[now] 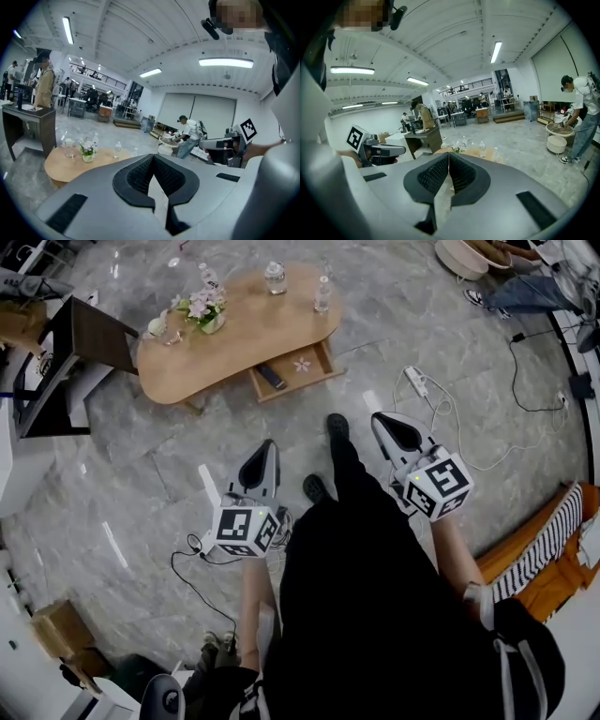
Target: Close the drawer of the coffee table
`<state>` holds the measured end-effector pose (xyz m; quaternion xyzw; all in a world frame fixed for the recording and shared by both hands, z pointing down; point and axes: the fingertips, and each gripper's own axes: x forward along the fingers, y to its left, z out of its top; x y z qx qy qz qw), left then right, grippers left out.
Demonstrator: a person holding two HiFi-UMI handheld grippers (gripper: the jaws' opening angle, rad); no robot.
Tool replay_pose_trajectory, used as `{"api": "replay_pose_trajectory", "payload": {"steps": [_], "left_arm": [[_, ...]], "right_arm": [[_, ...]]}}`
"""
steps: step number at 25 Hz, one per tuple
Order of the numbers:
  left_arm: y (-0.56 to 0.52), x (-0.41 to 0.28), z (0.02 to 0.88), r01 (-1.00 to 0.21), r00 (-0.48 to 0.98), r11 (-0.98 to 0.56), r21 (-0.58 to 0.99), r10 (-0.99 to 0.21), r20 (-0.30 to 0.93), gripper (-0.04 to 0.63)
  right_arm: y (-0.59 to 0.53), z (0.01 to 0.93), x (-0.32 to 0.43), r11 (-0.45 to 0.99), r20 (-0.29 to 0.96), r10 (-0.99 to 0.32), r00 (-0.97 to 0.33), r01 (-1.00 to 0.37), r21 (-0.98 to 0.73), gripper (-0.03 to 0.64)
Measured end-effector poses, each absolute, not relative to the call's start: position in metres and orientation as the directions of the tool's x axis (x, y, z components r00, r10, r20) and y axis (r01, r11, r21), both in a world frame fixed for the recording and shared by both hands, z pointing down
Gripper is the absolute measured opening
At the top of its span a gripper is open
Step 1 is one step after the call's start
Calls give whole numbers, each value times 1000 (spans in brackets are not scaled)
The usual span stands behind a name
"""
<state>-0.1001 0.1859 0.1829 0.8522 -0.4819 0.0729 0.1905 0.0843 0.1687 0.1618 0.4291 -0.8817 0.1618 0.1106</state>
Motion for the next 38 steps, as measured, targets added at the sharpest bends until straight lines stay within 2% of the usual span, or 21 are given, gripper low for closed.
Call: {"api": "replay_pose_trajectory", "payload": {"steps": [12, 22, 26, 32, 38], "left_arm": [[67, -79, 167, -894, 442, -379, 239, -833, 332, 14], [12, -62, 196, -946, 315, -248, 206, -849, 425, 14], [0, -60, 220, -942, 324, -238, 237, -830, 454, 14], [-13, -77, 274, -948, 304, -210, 238, -818, 488, 14], [-33, -94, 342, -933, 349, -235, 273, -774, 527, 14]], "right_arm": [[16, 157, 92, 670, 283, -649, -706, -707, -226, 14], [-66, 206, 92, 758, 356, -493, -794, -593, -272, 14], [-76, 236, 84, 780, 408, -440, -800, -566, -267, 14], [-93, 293, 85, 707, 475, -492, -729, -653, -271, 12], [-108, 350, 75, 668, 535, -480, -696, -685, -292, 14]]}}
